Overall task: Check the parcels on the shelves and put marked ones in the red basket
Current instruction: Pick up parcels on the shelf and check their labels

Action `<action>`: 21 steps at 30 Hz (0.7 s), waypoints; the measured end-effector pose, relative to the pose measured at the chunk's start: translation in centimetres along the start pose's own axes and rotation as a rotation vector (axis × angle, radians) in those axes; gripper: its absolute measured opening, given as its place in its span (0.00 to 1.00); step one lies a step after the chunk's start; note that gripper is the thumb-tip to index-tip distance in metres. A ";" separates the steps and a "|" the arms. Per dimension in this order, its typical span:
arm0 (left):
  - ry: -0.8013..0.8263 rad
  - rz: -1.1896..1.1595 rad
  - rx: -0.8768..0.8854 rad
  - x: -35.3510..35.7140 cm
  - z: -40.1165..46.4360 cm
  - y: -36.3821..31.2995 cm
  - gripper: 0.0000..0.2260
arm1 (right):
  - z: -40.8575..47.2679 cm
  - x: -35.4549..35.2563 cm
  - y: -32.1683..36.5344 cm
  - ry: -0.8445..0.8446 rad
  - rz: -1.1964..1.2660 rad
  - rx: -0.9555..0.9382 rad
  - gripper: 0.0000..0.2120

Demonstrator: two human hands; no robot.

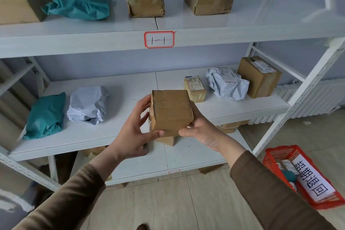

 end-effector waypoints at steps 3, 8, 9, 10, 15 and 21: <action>-0.144 -0.247 -0.124 -0.3 -0.2 0.9 0.23 | 0.3 0.8 1.4 -0.140 -0.097 -0.055 0.46; -0.397 -0.645 -0.391 1.8 0.8 3.4 0.19 | 0.7 2.9 3.2 -0.370 -0.191 -0.132 0.50; -0.404 -0.686 -0.409 2.1 1.1 4.1 0.21 | 0.8 3.0 3.3 -0.356 -0.203 -0.121 0.50; -0.428 -0.712 -0.421 2.3 1.2 4.8 0.21 | 1.0 3.0 3.3 -0.324 -0.209 -0.098 0.51; -0.535 -0.770 -0.503 2.7 1.7 5.9 0.17 | 1.6 2.2 2.3 -0.161 -0.044 -0.027 0.50; -0.356 -0.800 -0.546 4.1 2.2 4.7 0.29 | 2.0 3.3 1.3 -0.417 -0.255 -0.127 0.44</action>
Point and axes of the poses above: each hand's wrist, its own z-axis towards the middle knuckle, its own x-axis out of the palm, y = z × x, the point moved 4 cm from there along z, towards the middle knuckle, and after that the axes turned 11 degrees about x, right-handed, at the moved point
